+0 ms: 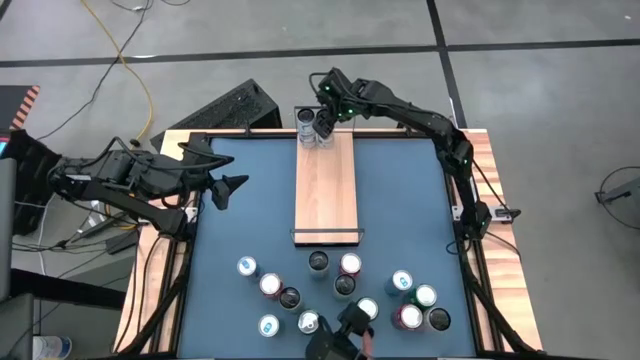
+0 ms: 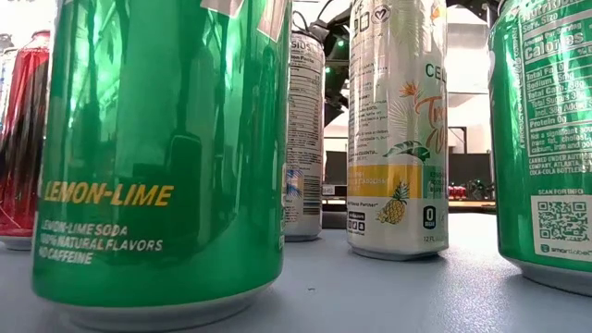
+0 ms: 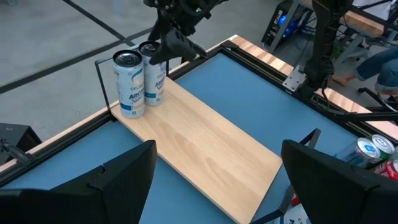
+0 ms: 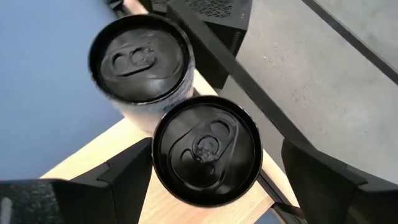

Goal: Place canned beverage on shelf
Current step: Put the bottom white blue soda can on the shelf aligned with the other white blue soda can, then put the white blue soda can on the shelf aligned with the other white blue soda cans

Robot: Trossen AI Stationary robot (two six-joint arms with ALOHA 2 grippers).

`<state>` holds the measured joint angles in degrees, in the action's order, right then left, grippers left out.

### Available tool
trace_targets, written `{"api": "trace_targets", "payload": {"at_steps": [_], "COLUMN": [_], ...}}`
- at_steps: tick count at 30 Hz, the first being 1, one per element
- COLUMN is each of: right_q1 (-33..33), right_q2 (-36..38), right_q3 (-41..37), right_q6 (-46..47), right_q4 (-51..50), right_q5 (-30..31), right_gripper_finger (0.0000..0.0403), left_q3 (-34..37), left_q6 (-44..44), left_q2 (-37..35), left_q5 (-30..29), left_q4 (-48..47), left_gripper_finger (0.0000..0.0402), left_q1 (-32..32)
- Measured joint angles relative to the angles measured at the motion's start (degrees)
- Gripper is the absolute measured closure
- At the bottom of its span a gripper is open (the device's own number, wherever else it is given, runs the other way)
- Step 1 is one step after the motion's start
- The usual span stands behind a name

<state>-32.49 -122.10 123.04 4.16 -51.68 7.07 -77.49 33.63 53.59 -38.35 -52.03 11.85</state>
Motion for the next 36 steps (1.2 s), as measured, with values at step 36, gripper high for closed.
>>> {"api": "trace_targets", "payload": {"at_steps": [36], "right_q1": [0.8], "right_q2": [1.3], "right_q3": [11.2], "right_q6": [-0.8], "right_q4": [-3.4], "right_q5": [2.2], "right_gripper_finger": [0.0072], "left_q3": [0.0], "left_q6": [0.1], "left_q2": [0.0], "left_q5": [0.0], "left_q4": [-0.1], "left_gripper_finger": [0.007], "left_q1": [0.0]}}
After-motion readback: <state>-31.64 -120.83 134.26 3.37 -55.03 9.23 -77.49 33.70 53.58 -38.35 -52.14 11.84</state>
